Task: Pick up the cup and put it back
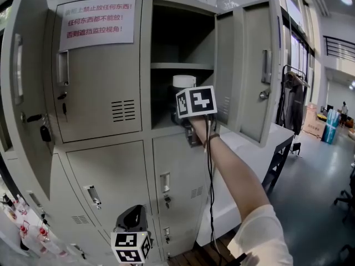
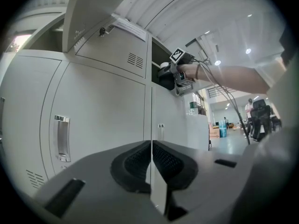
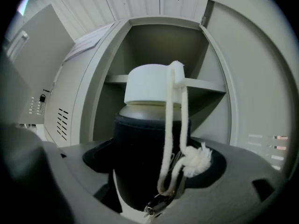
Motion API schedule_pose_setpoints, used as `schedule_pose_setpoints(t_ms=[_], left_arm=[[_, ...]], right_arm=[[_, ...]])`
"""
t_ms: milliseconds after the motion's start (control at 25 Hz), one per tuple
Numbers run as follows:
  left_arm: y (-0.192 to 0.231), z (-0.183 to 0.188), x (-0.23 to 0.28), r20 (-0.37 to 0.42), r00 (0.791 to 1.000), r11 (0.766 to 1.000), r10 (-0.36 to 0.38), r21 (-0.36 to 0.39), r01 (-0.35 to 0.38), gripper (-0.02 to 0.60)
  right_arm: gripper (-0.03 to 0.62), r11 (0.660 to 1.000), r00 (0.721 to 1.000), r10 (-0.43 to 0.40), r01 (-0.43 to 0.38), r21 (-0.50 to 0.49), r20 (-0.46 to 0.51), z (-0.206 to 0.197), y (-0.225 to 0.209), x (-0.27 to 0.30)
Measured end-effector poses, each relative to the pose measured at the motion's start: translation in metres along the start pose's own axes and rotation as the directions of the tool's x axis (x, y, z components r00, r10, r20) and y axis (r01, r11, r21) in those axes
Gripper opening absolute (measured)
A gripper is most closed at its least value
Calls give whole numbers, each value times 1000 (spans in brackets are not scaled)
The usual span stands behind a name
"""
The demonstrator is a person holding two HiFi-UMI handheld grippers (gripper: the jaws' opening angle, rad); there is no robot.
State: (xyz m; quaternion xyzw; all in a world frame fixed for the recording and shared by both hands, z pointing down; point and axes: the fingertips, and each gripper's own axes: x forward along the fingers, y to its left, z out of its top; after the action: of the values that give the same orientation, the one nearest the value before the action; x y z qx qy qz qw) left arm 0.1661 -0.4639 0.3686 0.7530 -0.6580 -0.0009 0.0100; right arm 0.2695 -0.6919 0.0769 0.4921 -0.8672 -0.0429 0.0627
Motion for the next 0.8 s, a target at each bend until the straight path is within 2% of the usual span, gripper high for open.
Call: schedule_pose_setpoints(t_ms=[520, 800], left_arm=[[17, -4, 11, -9, 1000, 1000, 29, 7, -29, 14], [26, -3, 14, 0, 999, 999, 43, 5, -43, 14]], right_arm=[[413, 999, 998, -32, 33, 11, -63, -8, -12, 52], [413, 1000, 997, -6, 7, 11, -80, -11, -6, 67]])
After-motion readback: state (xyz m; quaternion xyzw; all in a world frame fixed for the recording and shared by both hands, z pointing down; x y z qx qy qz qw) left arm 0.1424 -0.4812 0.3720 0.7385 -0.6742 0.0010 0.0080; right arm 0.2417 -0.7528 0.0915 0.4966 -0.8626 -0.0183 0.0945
